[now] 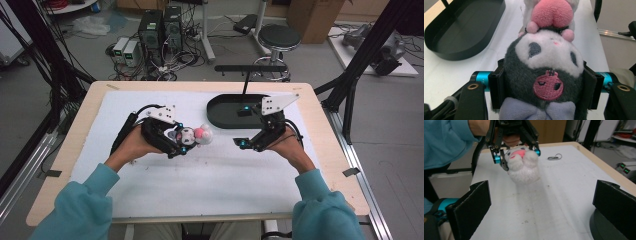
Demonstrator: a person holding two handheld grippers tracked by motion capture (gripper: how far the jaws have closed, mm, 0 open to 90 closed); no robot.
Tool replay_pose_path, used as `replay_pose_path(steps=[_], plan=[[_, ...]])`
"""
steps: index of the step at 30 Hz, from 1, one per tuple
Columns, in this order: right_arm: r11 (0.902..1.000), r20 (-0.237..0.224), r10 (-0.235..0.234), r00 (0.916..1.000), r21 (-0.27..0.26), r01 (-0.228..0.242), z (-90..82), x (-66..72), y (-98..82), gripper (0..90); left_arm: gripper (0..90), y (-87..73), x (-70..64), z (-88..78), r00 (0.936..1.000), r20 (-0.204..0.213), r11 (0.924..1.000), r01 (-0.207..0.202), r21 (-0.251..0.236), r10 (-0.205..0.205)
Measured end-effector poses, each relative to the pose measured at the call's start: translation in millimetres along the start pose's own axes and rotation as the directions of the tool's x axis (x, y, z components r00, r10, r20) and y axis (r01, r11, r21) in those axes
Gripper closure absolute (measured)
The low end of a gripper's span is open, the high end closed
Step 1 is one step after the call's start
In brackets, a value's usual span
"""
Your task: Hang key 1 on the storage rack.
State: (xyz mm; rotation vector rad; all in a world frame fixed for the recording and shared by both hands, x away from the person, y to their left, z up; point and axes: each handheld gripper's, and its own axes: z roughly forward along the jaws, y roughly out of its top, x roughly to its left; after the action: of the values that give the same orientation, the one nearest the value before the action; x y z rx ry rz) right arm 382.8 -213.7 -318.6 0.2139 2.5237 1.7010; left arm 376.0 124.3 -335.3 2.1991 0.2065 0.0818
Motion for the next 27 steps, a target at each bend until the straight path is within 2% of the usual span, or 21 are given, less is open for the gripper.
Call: replay_pose_path(steps=[5, 10, 18, 27], plan=[[0.9997, -0.043, -0.022, 0.9988, 0.004, 0.023, 9.2, -1.2, 6.7, 0.8, 35.9, 6.7, 0.2, 5.8, 0.9999, 0.010, 1.0000, -0.006, -0.005, 0.006], [0.9983, -0.074, -0.045, 0.9962, 0.034, 0.048, 20.4, -1.6, 11.9, 0.8, 35.9, 12.7, -0.3, 11.3, 0.9997, 0.021, 0.9999, -0.011, -0.011, 0.011], [0.9955, -0.117, -0.048, 0.9920, 0.076, 0.057, 32.6, -0.7, 13.5, 4.3, 35.9, 15.3, -1.5, 17.4, 0.9993, 0.032, 0.9998, -0.019, -0.007, 0.019], [0.9896, -0.112, -0.045, 0.9927, 0.131, 0.060, 44.5, -0.2, 11.8, 8.5, 35.9, 17.5, -3.4, 19.3, 0.9991, 0.036, 0.9997, -0.021, -0.007, 0.021]])
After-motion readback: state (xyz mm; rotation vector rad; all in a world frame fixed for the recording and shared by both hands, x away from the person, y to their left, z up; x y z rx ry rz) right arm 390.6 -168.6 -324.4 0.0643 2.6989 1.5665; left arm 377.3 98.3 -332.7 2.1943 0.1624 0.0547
